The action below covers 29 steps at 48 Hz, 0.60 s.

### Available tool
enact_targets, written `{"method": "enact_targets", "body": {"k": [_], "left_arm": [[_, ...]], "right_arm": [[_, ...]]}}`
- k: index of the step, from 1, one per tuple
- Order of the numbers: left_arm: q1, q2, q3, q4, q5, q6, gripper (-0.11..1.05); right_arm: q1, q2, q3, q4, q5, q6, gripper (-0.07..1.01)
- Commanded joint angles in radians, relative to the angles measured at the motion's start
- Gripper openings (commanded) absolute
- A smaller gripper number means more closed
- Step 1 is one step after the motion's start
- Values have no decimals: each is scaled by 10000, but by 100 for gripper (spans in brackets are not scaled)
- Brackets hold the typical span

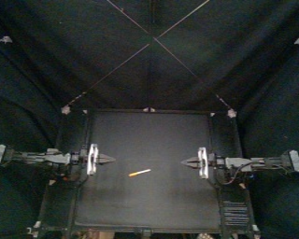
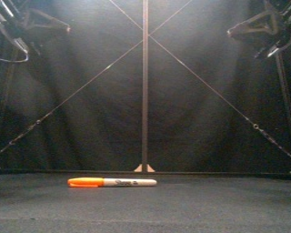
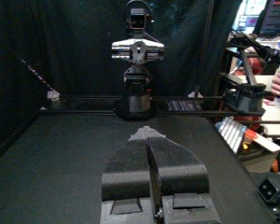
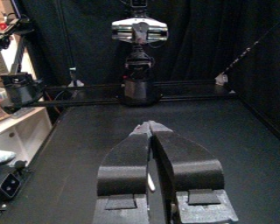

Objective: Uncap the pen

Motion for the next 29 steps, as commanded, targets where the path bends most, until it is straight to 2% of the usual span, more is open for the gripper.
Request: {"method": "enact_targets", "body": {"k": [1,8,15,19,27,29], "left_arm": [[123,353,-92,61,-383,92,-9],[123,859,-123,153,-430,77,-1],[123,1519,-153,138,-491,77,8],[123,1856,-169,123,-552,31,13],[153,2378,-184,46,-568,31,28],[184,2485,-199,31,-568,31,32]], "right_arm": [[-61,568,-383,61,-199,61,-1],[-245,2010,-828,77,-399,77,5],[-522,4065,-1703,77,-399,77,11],[-614,5139,-2224,77,-399,77,18],[-690,7179,-3191,77,-399,77,49],[-706,7670,-3436,77,-399,77,60]]}}
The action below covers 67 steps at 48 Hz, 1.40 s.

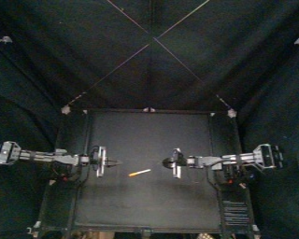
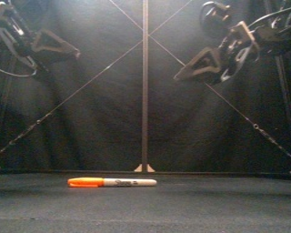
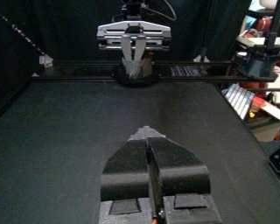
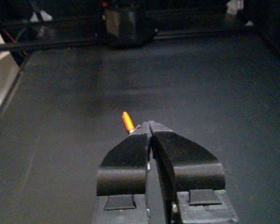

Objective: Uncap the pen

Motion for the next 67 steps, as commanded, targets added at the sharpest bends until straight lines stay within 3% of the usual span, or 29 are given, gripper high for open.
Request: {"method": "enact_targets", "body": {"k": [1,9,17,26,38,46,57,61,67], "left_arm": [[92,307,-230,-77,-107,0,33],[107,522,-169,-123,-107,-46,46],[107,583,-77,-322,-107,-31,56],[138,583,-15,-430,-92,-15,57],[107,583,46,-430,-92,-15,58],[92,583,123,-430,-92,-31,58],[123,966,-31,-537,-92,-31,58],[199,1350,-245,-598,15,0,59],[506,2178,-721,-614,245,31,63]], "right_arm": [[-77,1212,-828,31,-92,0,65],[-61,2684,-1687,0,123,15,89],[-46,3866,-2608,31,1012,31,89],[-15,4863,-3482,107,2286,153,89],[0,5568,-3835,230,2562,169,89],[0,5752,-3820,353,2592,169,83],[61,5937,-3820,353,2684,184,60],[61,5921,-3774,383,2792,230,55],[46,5277,-3620,353,2869,245,55]]}}
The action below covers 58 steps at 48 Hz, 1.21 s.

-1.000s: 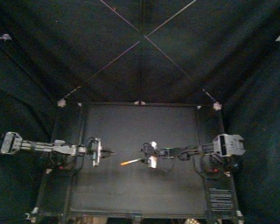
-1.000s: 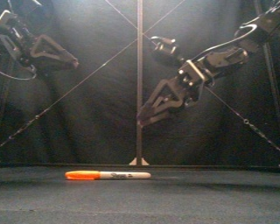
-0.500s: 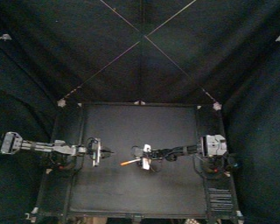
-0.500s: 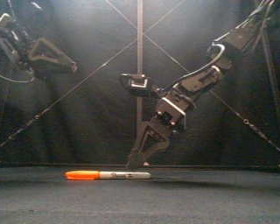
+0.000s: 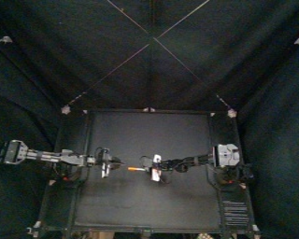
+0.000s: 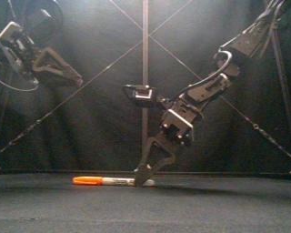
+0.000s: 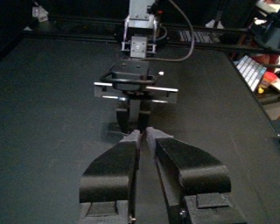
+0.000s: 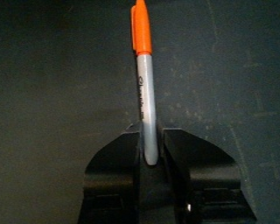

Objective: Uncap the pen

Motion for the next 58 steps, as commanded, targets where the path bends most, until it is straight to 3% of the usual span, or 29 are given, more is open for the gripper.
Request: {"method": "enact_targets", "body": {"k": [1,8,21,35,46,58], "left_arm": [[337,736,-690,-15,138,31,65],[537,1519,-1227,123,614,46,76],[399,2807,-2132,506,1534,31,90],[337,3896,-2700,506,1994,31,90],[337,4725,-3145,506,2102,31,90],[337,4924,-3145,445,2286,0,88]], "right_arm": [[-15,-890,92,-15,123,15,55],[-61,-1902,399,15,215,15,55],[-77,-2884,1043,107,215,31,55],[-92,-2945,1212,107,138,15,55],[-92,-2976,1227,61,61,0,55],[-92,-3053,1243,46,46,-15,55]]}}
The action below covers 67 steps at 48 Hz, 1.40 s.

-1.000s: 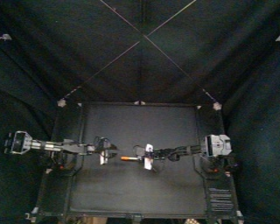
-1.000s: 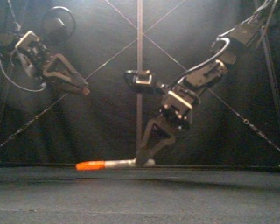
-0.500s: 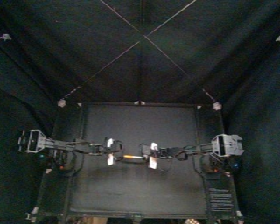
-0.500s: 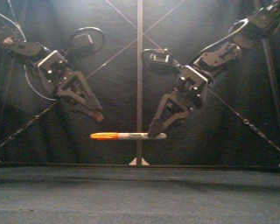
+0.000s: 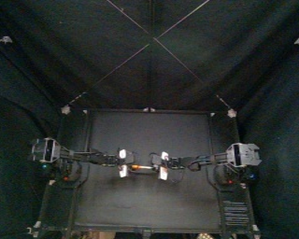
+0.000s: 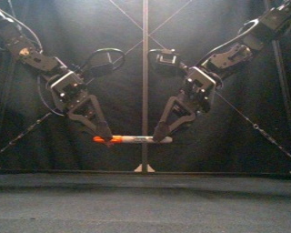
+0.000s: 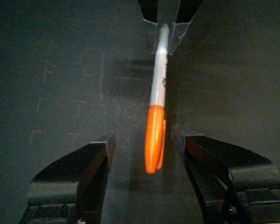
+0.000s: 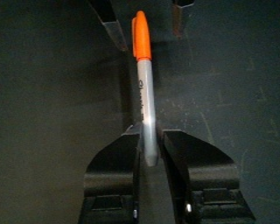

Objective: Uncap the pen

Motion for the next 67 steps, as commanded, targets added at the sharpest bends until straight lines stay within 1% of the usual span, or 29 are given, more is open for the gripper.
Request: {"method": "enact_targets", "body": {"k": [1,3,6,8,9,12,15,20,21,24,27,28,29,34,36,37,38,44,47,50,57,67], "left_arm": [[-15,-31,-184,-31,46,-15,88],[-15,-31,-184,-31,46,-15,87],[-15,-15,-169,-15,46,15,85],[-15,-15,-169,-15,46,15,84],[-15,-15,-169,0,46,31,82],[-15,15,-184,77,46,31,76],[-15,31,-199,215,31,31,68],[-15,46,-199,291,-15,31,57],[0,31,-199,307,-31,46,55],[46,0,-123,368,-61,46,51],[61,-77,-31,430,-123,46,50],[77,-107,15,445,-138,31,50],[77,-153,46,460,-153,46,50],[77,-353,291,476,-276,46,50],[77,-506,430,491,-337,46,50],[77,-552,506,476,-353,31,50],[92,-614,552,476,-383,46,50],[92,-1089,920,552,-552,46,50],[92,-1350,1104,614,-568,46,50],[92,-1549,1212,644,-583,46,50],[92,-2056,1534,660,-583,46,50],[92,-2592,1841,660,-583,31,50]], "right_arm": [[-46,-399,-92,0,-92,-15,55],[-77,-399,-92,-15,-92,-15,55],[-92,-399,-92,-15,-92,-15,55],[-107,-399,-77,-15,-107,-15,55],[-107,-399,-77,-15,-107,-15,55],[-107,-399,-61,0,-107,-15,55],[-107,-399,-31,15,-107,0,54],[-92,-414,46,31,-92,0,55],[-107,-414,61,31,-107,0,55],[-107,-445,169,46,-107,0,55],[-107,-568,368,77,-199,15,55],[-107,-614,430,92,-245,15,55],[-107,-675,506,123,-291,15,55],[-123,-982,966,291,-706,15,54],[-153,-1166,1212,383,-920,15,54],[-169,-1227,1319,414,-997,15,55],[-184,-1289,1411,460,-1058,15,55],[-215,-1626,1902,614,-1304,15,54],[-215,-1764,2056,675,-1427,15,55],[-230,-1871,2209,675,-1611,0,54],[-230,-1948,2439,629,-1810,0,55],[-215,-1948,2546,537,-2209,-15,55]]}}
